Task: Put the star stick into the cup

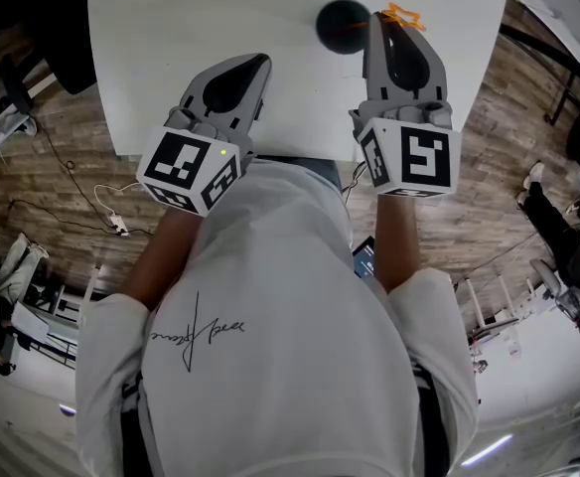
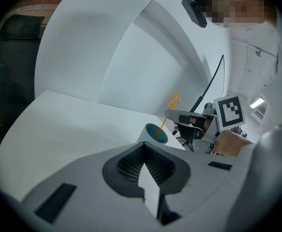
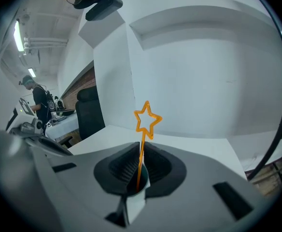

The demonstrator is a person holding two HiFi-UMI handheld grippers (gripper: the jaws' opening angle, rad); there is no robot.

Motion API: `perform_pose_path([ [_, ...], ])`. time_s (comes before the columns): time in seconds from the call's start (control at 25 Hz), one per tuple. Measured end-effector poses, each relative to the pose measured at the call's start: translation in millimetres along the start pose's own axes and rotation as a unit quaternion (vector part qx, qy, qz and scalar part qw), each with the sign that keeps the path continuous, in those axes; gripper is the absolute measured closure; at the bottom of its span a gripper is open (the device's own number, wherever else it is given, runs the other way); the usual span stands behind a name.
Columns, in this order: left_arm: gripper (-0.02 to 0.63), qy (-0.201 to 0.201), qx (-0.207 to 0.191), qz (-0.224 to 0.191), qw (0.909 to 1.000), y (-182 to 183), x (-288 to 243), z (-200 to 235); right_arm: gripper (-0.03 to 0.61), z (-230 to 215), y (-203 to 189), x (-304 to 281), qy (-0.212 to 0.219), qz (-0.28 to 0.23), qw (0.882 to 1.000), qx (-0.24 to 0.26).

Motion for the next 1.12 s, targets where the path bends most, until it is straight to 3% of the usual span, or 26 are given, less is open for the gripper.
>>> perform_pose_path([
  [0.36,0.606,-0.002,-0.004,-0.005,1.0,1,5,3,0.511,5,-6,3,-0.005,0.017,1.0,-0.009],
  [1.12,0.606,-0.011,-0.017,-0.022,0.9995,11,10,6,0.5,5,-3,18,-0.022,0.013,0.999,-0.023],
])
Point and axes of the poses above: the fingertips, and each gripper's own axes: x backward along the fingers, z to its left, y out of its top, the point moved 10 cm from there along x, backward along the fingers, and after that the axes turned 14 degrees about x, right-handed, at the moved point
